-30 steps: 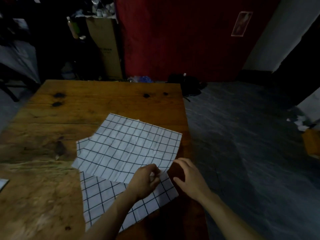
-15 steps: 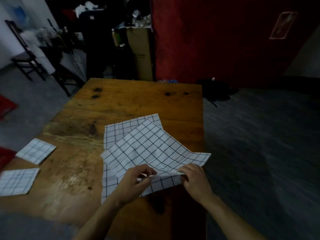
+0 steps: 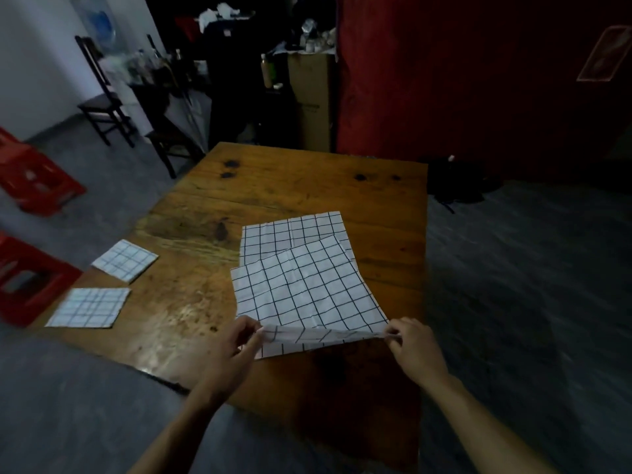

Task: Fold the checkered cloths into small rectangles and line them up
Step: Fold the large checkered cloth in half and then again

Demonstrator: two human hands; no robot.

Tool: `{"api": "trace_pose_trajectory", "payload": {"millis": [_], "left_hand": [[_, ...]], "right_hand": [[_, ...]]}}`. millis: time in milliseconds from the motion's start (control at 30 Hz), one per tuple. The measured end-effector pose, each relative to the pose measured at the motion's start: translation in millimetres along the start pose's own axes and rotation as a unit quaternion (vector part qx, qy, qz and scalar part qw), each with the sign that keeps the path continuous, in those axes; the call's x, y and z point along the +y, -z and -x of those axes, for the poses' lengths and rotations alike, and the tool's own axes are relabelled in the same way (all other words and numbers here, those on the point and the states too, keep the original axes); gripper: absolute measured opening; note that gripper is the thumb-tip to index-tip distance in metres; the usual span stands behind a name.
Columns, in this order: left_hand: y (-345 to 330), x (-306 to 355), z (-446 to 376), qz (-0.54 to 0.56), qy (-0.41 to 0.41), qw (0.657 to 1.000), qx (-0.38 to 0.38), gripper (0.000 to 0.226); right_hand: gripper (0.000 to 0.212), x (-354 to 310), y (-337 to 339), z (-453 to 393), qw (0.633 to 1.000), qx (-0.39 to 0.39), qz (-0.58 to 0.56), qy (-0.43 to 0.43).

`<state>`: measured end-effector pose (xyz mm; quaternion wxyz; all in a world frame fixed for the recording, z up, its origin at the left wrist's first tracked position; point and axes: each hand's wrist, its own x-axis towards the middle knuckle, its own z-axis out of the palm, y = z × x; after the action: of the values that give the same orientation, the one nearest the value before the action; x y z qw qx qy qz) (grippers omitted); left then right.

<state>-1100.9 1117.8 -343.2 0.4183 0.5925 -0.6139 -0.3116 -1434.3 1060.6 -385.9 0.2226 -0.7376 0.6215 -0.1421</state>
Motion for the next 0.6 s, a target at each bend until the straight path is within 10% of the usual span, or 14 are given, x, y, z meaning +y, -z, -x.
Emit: {"api": "trace_pose_trajectory", "payload": {"millis": [600], "left_hand": [[130.0,-75.3,50.9,0.042,0.022,0.999,0.018,0.021]], "right_hand": [[0.012,-119.0,-41.3,58.7,0.985,0.084,-0.142,-0.04]]}}
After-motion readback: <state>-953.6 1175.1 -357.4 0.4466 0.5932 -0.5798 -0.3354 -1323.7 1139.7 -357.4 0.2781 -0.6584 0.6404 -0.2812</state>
